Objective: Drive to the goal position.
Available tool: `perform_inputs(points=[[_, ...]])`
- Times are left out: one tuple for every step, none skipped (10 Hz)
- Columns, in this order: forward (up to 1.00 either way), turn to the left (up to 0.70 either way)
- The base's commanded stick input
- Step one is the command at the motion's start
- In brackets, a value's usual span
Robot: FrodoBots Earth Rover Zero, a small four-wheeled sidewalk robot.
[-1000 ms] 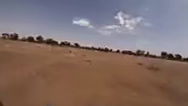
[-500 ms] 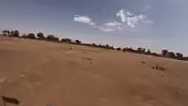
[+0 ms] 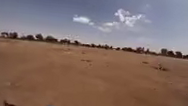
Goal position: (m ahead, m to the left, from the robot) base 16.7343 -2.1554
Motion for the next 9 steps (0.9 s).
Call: perform_inputs(points=[[0.70,0.00],[0.70,0.00],[0.70,0.00],[0.70,0.00],[0.70,0.00],[0.70,0.00],[0.70,0.00],[0.70,0.00],[0.70,0.00]])
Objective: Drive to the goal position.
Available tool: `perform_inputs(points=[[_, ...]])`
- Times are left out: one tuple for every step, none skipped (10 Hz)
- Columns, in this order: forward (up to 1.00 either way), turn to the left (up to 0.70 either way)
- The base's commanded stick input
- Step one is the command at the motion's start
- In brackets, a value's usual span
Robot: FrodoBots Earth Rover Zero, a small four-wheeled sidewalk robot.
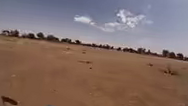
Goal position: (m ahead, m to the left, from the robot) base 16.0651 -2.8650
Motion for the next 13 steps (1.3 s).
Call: perform_inputs(points=[[0.70,0.00],[0.70,0.00],[0.70,0.00],[0.70,0.00],[0.70,0.00],[0.70,0.00],[0.70,0.00],[0.70,0.00],[0.70,0.00],[0.70,0.00],[0.70,0.00],[0.70,0.00],[0.70,0.00]])
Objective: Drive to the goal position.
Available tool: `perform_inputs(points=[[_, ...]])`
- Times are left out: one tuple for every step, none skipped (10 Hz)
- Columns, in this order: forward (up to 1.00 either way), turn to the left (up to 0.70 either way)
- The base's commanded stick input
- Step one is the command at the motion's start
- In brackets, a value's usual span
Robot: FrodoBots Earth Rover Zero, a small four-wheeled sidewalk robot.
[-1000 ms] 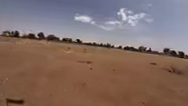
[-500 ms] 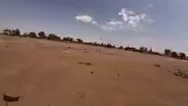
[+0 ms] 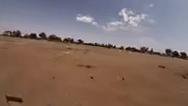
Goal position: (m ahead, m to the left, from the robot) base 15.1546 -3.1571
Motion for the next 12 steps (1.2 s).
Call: perform_inputs(points=[[0.70,0.00],[0.70,0.00],[0.70,0.00],[0.70,0.00],[0.70,0.00],[0.70,0.00],[0.70,0.00],[0.70,0.00],[0.70,0.00],[0.70,0.00],[0.70,0.00],[0.70,0.00]])
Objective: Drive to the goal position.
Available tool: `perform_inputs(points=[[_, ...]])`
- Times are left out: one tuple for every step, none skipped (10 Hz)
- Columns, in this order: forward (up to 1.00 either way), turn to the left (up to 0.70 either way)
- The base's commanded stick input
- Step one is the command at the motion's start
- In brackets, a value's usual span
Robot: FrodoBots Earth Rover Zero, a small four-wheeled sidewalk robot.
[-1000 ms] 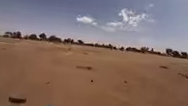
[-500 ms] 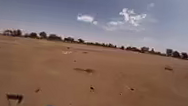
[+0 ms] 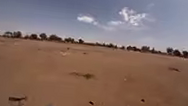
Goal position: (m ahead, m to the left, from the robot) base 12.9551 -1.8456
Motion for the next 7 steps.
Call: perform_inputs(points=[[0.70,0.00],[0.70,0.00],[0.70,0.00],[0.70,0.00],[0.70,0.00],[0.70,0.00],[0.70,0.00]])
